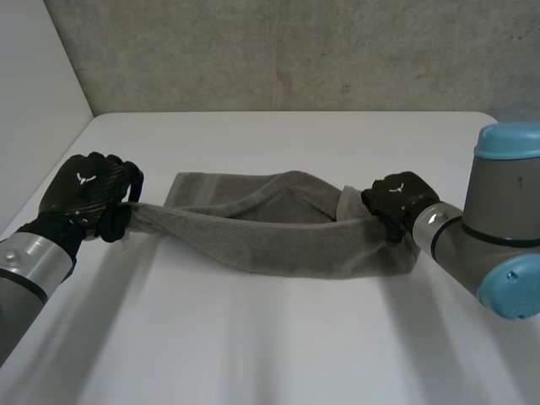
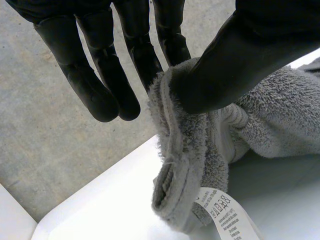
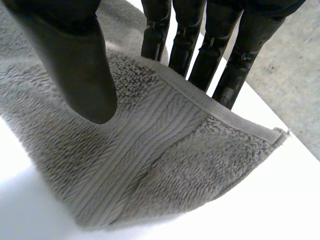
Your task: Fold the towel.
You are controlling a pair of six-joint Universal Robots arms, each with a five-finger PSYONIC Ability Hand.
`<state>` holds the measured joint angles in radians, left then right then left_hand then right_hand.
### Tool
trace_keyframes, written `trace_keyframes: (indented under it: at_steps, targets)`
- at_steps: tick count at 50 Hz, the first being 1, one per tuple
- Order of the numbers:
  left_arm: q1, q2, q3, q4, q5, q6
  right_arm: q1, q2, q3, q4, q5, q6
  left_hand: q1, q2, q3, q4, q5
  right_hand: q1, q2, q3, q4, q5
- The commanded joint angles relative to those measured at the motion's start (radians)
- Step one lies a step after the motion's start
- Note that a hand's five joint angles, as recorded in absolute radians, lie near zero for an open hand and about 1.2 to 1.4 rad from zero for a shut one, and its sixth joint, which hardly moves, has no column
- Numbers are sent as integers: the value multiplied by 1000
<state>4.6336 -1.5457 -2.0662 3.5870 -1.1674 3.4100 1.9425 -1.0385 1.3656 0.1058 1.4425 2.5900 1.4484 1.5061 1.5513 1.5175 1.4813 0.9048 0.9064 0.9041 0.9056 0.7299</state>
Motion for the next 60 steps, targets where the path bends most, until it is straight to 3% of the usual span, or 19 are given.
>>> trace_keyframes:
  at_steps: [1, 2, 6, 11, 17, 21, 28, 33, 41, 47, 49, 50, 52, 53, 54, 55, 57, 60]
  targets:
    - [1, 3, 0, -1, 0, 0, -1, 3, 13, -6, 4, -1, -52, -110, -155, -121, -260, 391, 389, 391, 390, 391]
    - [2, 4, -2, -1, -1, 0, -4, 2, 10, -8, 6, -1, -52, -110, -155, -121, -260, 490, 489, 491, 490, 491]
    - [7, 12, 1, -1, -1, 0, -2, -49, 7, -14, 7, 2, -52, -110, -155, -121, -260, 491, 490, 492, 491, 492]
    - [16, 53, 18, -2, -3, -12, -8, -230, 12, -34, 4, 19, -52, -110, -155, -121, -260, 491, 490, 492, 491, 492]
    - [48, 144, 83, -1, -6, -97, -14, -388, -56, -17, 6, 44, -52, -110, -155, -121, -260, 491, 490, 492, 491, 492]
    - [70, 167, 167, -14, -8, -190, -23, -431, -118, 121, -10, 30, -52, -110, -155, -121, -260, 491, 490, 492, 491, 492]
    - [74, 138, 270, -74, -9, -209, -66, -405, -160, 265, -37, -54, -52, -110, -155, -121, -260, 491, 490, 492, 491, 492]
    - [68, -11, 347, -114, -9, -189, -68, -301, -169, 308, -34, -171, -52, -110, -155, -121, -260, 491, 490, 492, 491, 492]
    - [-48, -394, 627, -223, -38, 26, -50, -97, -267, 273, -33, -226, -52, -110, -155, -121, -260, 491, 490, 492, 491, 492]
    - [-79, -514, 814, -221, -120, 117, -5, 34, -439, 58, -20, -225, -52, -110, -155, -121, -260, 491, 490, 492, 491, 492]
    - [-87, -536, 909, -162, -173, 101, -1, 34, -458, -196, -7, -215, -52, -110, -155, -121, -260, 491, 490, 492, 491, 492]
    - [-87, -536, 910, -162, -173, 101, -1, 34, -457, -198, -7, -215, -52, -110, -155, -121, -260, 491, 490, 492, 491, 492]
    - [-105, -521, 923, 17, -210, 2, 3, 9, -424, -453, 19, -202, -52, -110, -155, -121, -260, 491, 490, 492, 491, 492]
    - [-105, -521, 923, 18, -210, 2, 3, 9, -424, -454, 19, -202, -52, -110, -155, -121, -260, 491, 490, 492, 491, 492]
    - [-105, -493, 911, 103, -222, -73, 9, -21, -393, -538, 30, -191, -52, -110, -155, -121, -260, 491, 490, 492, 491, 492]
    - [-105, -493, 911, 104, -222, -74, 9, -21, -393, -538, 30, -191, -52, -110, -155, -121, -260, 491, 490, 492, 491, 492]
    - [-95, -418, 873, 205, -225, -231, 18, -99, -346, -586, 33, -169, -52, -110, -155, -121, -260, 491, 490, 492, 491, 492]
    - [-78, -386, 838, 196, -213, -320, 16, -118, -318, -577, 33, -157, -52, -110, -155, -121, -260, 491, 490, 492, 491, 492]
